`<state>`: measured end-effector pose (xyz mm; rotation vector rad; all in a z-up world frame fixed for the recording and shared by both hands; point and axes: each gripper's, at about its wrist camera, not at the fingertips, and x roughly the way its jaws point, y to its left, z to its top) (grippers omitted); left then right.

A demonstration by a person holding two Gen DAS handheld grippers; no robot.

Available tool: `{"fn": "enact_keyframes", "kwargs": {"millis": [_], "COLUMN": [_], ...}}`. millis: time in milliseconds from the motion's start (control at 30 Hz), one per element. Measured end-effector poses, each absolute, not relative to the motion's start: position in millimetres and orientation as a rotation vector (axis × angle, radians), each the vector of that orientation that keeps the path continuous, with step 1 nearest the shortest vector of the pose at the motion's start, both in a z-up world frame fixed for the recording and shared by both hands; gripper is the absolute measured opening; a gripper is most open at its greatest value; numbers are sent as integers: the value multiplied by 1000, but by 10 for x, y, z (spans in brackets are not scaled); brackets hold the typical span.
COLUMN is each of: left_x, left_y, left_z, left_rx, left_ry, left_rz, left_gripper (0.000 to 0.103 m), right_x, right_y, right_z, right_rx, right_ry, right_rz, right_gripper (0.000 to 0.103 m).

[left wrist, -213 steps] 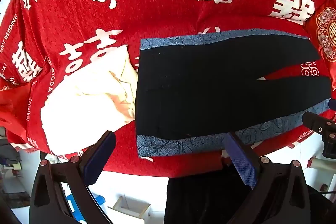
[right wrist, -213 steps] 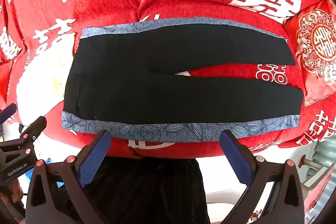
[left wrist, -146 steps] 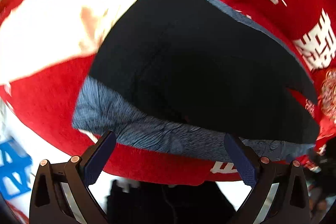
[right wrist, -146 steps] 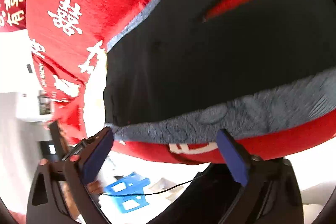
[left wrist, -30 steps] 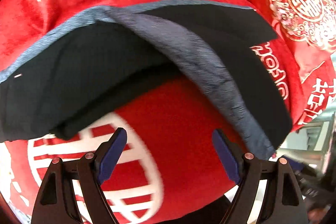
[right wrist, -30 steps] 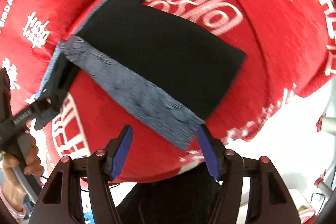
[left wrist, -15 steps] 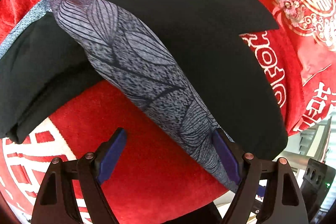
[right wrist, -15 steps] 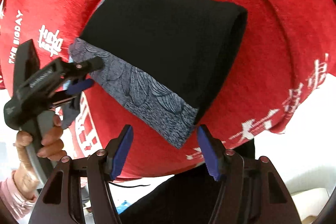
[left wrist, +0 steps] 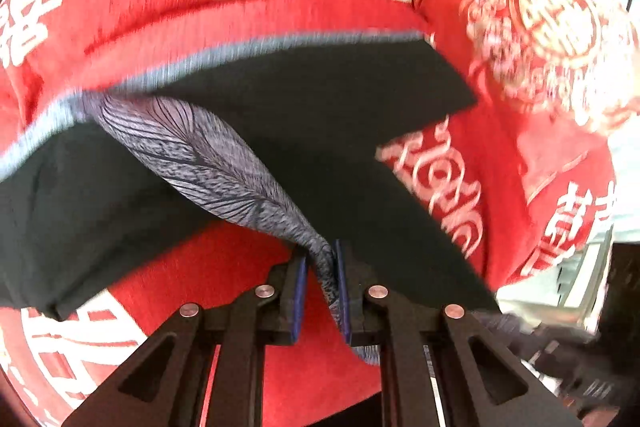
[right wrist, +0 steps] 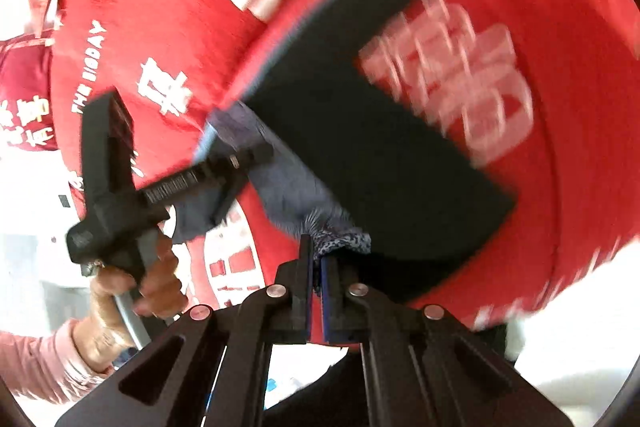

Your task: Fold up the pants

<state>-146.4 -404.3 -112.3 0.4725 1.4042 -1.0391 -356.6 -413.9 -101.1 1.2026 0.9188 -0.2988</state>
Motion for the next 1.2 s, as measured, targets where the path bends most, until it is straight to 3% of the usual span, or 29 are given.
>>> {"fn": "enact_keyframes", "kwargs": {"millis": [367, 400, 433, 467, 633, 700, 733, 767, 800, 900, 933, 967, 1000, 1200], "left_x": [-677, -625, -583, -564, -564, -605, -630, -649, -655, -612, -579, -561, -526, -474], "left_y": [-4779, -4786, -4767, -4738, -4627, -4612, -4598, -4598, -4590, -4608, -4622, -4630, -4651, -4547], "left_z": [-769, -791, -821, -842, -1120, -1278, -1325, -1370, -1396, -1480, -1529, -1576, -1664, -1946], "left_rx": [456, 469, 476, 476, 537, 588, 607, 621, 633, 653, 651, 650, 656, 632], "left_ry": [1152, 1148, 1144, 1136, 1156, 1177, 1180, 1179, 1176, 1174, 1183, 1191, 1203, 1235], "left_rz": [-911, -886, -859, -836, -752, -731, -725, -718, -709, -667, -652, -643, -623, -577], "left_gripper": [19, 27, 60, 83, 84, 83, 84, 84, 84, 84, 84, 84, 84, 85], "right_x": [-2588, -2485, -2427, -2333, -2067, -2032, -2032, -2039, -2055, -2155, -2169, -2173, -2143, -1970], "right_y": [-6036, -6181, -6283, -6401, -6625, -6645, -6643, -6623, -6595, -6529, -6516, -6506, -6502, -6483], "right_z": [-597, -637, -683, -744, -1119, -1183, -1170, -1109, -1025, -795, -787, -837, -936, -1639], "right_rx": [908, 884, 875, 862, 764, 733, 718, 680, 630, 552, 562, 585, 599, 596], "right_ry": [907, 925, 936, 957, 1083, 1120, 1120, 1107, 1087, 1015, 1018, 1039, 1075, 1233], "right_rz": [-396, -421, -432, -440, -460, -488, -497, -522, -553, -570, -555, -538, -528, -538], "right_gripper": [3, 3, 3, 4, 10, 28, 48, 76, 83, 81, 72, 53, 47, 44]}}
